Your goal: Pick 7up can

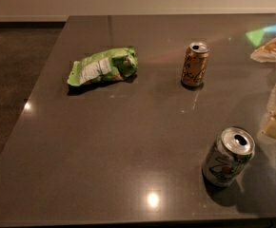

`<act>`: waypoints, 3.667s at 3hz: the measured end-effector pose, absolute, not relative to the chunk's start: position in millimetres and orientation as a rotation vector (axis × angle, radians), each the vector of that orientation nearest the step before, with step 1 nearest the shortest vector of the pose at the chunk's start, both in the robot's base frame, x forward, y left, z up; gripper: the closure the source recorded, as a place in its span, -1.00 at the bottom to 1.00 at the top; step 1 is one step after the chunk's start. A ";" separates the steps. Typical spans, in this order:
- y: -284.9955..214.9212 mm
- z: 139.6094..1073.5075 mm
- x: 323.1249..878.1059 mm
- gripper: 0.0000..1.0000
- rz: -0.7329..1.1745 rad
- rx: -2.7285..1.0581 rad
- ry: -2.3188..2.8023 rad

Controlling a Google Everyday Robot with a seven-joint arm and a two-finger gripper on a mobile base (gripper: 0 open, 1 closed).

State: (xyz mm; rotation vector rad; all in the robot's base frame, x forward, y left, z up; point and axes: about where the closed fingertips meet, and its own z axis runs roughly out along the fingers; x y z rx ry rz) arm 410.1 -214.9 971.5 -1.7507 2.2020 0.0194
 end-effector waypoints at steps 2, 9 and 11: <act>-192.3 947.4 369.1 -1.00 0.222 -1.816 2.120; -179.5 947.9 357.8 0.98 0.351 -1.875 1.904; -160.5 1037.5 392.2 1.00 0.215 -1.910 1.831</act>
Offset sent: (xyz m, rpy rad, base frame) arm -0.0696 0.0382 -0.0451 0.1849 0.1426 0.1822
